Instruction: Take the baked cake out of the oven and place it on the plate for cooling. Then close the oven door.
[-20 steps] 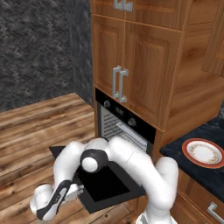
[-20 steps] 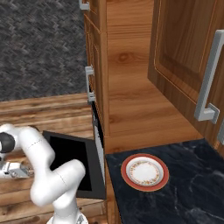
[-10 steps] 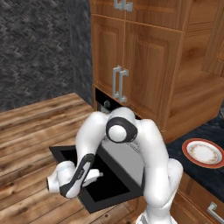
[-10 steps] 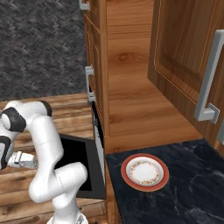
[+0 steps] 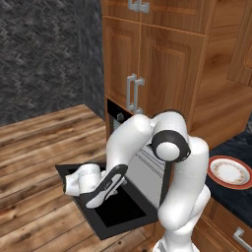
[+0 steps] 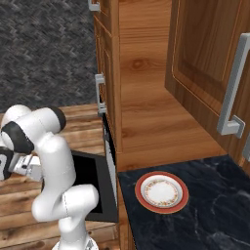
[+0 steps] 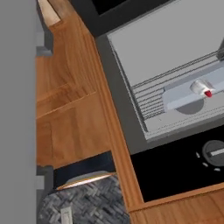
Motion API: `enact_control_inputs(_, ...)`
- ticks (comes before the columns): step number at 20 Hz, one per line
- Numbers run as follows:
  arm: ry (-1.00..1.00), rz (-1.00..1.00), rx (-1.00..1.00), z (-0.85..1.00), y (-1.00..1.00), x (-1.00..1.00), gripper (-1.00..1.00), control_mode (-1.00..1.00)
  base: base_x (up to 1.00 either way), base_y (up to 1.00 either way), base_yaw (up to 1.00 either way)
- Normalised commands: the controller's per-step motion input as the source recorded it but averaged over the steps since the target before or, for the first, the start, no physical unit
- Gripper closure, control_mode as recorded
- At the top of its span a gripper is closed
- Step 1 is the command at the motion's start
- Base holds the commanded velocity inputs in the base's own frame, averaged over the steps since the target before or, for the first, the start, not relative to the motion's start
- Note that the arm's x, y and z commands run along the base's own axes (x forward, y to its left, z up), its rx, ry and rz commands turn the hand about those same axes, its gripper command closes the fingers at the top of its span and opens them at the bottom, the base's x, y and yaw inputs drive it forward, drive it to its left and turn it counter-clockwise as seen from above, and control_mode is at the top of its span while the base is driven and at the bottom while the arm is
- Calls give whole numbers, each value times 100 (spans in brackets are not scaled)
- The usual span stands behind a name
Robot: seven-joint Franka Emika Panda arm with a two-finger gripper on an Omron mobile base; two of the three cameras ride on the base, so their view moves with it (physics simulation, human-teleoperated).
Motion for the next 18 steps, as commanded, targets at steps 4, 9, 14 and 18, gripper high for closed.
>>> enact_control_inputs(4,15,0,-16,11,0,3,-100,-100,0,0,0)
enact_control_inputs(9,13,0,-17,8,-6,7,-100,-100,0,0,0)
enact_control_inputs(14,7,0,-4,4,-20,26,-100,-100,0,0,0)
enact_control_inputs(18,3,0,3,0,-43,27,-100,-100,0,0,0)
